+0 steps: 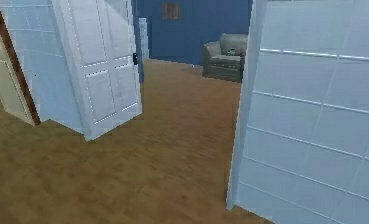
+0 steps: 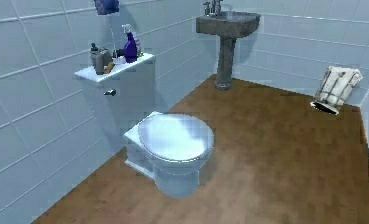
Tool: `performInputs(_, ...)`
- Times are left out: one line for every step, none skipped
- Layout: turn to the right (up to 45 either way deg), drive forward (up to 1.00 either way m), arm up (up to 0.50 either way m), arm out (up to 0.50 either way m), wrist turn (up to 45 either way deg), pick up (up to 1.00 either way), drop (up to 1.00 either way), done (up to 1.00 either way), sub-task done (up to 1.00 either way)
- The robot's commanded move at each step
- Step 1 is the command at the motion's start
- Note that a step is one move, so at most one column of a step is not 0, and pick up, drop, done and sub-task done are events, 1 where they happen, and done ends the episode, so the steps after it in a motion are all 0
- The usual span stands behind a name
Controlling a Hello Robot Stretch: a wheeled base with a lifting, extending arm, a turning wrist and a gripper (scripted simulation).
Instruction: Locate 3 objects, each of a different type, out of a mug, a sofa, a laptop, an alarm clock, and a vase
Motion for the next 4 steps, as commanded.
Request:
performInputs(27.0, 0.0, 0.0, 0.0, 0.0, 0.0, 0.0, 0.0, 0.0)
performInputs(0.0, 0.45, 0.0, 0.0, 0.0, 0.0, 0.0, 0.0, 0.0)
performInputs(-27.0, 0.0, 0.0, 0.0, 0.0, 0.0, 0.0, 0.0, 0.0)
performInputs(0.0, 1.0, 0.0, 0.0, 0.0, 0.0, 0.0, 0.0, 0.0)
